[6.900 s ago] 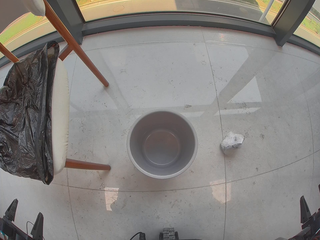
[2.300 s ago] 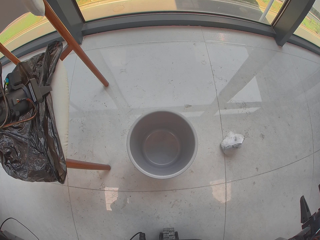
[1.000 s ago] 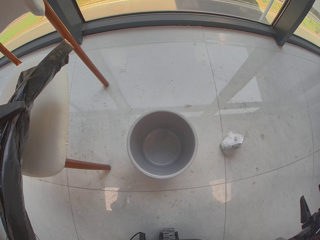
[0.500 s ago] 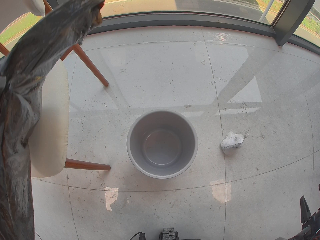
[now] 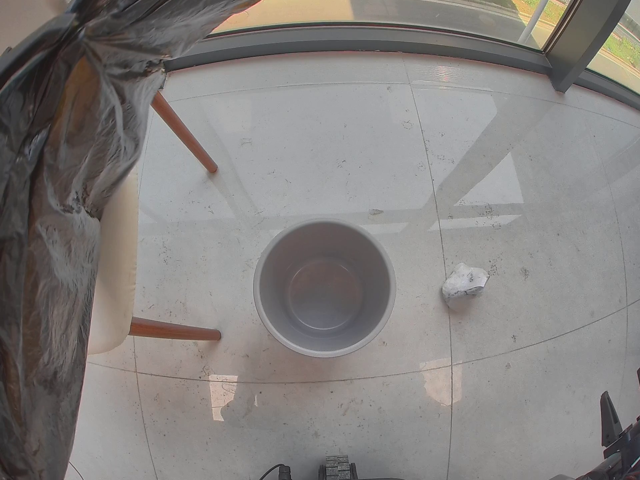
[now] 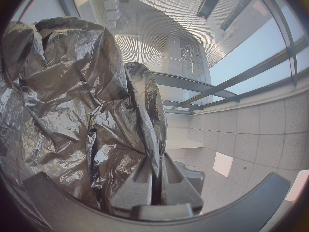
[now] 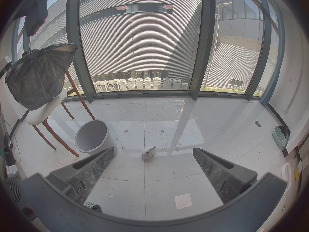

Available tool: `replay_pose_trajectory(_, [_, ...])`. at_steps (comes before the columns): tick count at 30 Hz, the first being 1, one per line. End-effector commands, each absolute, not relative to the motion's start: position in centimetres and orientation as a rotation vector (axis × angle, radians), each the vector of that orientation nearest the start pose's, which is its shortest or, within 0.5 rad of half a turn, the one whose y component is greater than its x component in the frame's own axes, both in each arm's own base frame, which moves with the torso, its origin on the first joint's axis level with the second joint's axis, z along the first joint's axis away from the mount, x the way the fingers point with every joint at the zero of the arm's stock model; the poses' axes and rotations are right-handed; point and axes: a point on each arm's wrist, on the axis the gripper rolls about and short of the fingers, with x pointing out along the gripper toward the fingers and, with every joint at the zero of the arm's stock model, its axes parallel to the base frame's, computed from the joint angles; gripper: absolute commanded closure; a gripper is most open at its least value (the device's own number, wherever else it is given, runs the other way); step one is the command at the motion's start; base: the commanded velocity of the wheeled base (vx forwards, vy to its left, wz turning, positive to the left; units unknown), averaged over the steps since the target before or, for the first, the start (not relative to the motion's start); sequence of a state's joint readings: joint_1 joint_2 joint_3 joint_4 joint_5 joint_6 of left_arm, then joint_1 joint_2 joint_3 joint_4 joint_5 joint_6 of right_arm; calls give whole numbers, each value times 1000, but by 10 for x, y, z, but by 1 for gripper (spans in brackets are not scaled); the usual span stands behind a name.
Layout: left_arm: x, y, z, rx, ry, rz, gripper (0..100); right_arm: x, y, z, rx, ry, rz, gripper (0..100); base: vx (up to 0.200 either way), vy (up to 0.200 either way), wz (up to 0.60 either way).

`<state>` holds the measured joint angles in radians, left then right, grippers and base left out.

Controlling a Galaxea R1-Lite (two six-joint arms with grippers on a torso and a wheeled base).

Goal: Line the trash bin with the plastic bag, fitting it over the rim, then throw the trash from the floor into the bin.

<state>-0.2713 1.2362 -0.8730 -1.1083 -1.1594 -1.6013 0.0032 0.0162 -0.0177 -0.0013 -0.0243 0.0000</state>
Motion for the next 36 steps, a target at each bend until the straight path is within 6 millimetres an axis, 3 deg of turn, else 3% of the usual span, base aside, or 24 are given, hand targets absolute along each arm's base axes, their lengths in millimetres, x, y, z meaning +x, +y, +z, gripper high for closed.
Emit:
replay_pose_trajectory(1, [158, -86, 348, -984, 597, -1625, 100, -23, -1, 76, 2, 2, -21, 0, 0, 0, 0])
replay_pose_trajectory(7, [158, -98, 346, -1013, 646, -1672, 100, -23, -1, 76, 3, 0, -21, 0, 0, 0, 0])
replay_pose_trajectory(18, [173, -124, 324, -1033, 758, -1692, 100, -23, -1, 76, 18, -2, -23, 0, 0, 0, 0])
replay_pose_trajectory(20, [181, -137, 310, -1027, 784, -1717, 100, -23, -1, 76, 20, -3, -21, 0, 0, 0, 0])
replay_pose_trajectory(27, [210, -156, 284, -1010, 744, -1742, 100, -23, -1, 76, 20, -3, -21, 0, 0, 0, 0])
replay_pose_trajectory(36, [225, -180, 266, -1089, 645, -1675, 100, -23, -1, 76, 20, -3, -21, 0, 0, 0, 0])
